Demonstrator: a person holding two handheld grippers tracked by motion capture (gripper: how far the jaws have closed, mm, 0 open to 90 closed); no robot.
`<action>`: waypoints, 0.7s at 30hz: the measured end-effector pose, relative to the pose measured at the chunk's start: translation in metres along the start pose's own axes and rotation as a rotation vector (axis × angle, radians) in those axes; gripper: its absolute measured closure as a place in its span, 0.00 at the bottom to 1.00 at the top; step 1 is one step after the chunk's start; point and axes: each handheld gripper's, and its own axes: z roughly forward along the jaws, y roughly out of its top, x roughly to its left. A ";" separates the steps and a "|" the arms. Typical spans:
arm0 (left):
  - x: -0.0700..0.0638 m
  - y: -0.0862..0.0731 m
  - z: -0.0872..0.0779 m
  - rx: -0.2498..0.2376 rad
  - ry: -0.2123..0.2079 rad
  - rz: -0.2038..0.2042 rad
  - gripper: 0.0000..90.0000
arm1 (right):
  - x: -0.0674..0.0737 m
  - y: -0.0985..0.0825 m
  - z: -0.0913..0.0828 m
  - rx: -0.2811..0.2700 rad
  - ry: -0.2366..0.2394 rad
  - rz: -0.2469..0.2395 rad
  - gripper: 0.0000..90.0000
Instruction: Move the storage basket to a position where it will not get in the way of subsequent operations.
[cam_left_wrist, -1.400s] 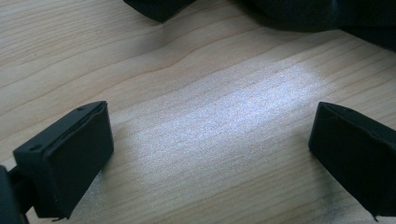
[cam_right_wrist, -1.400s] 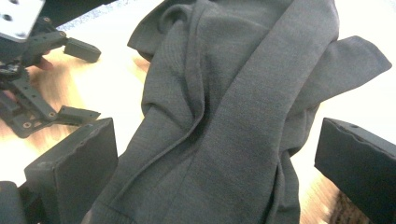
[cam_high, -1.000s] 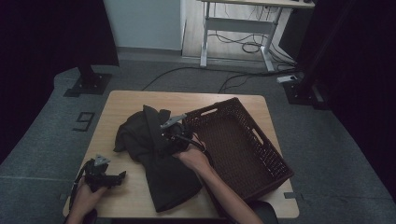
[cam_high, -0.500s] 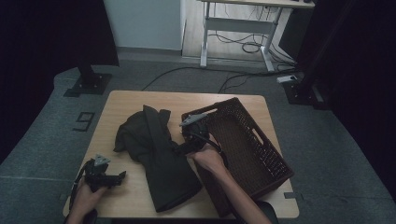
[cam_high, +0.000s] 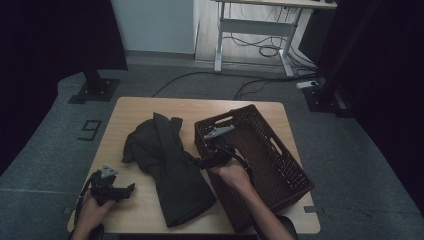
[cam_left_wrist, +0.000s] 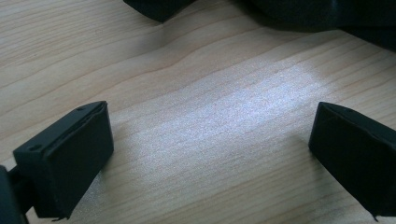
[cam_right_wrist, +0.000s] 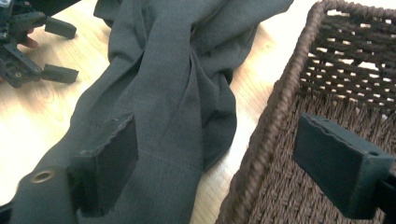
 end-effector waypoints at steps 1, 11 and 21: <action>0.000 0.000 0.000 0.000 0.000 0.000 0.00 | 0.000 -0.001 -0.001 -0.001 0.000 0.000 0.20; 0.000 0.000 0.000 0.000 0.000 0.000 0.00 | -0.004 -0.017 -0.008 0.003 0.017 0.018 0.41; 0.000 0.000 0.000 0.000 0.000 0.000 0.00 | -0.004 -0.032 -0.019 0.007 0.013 0.027 0.55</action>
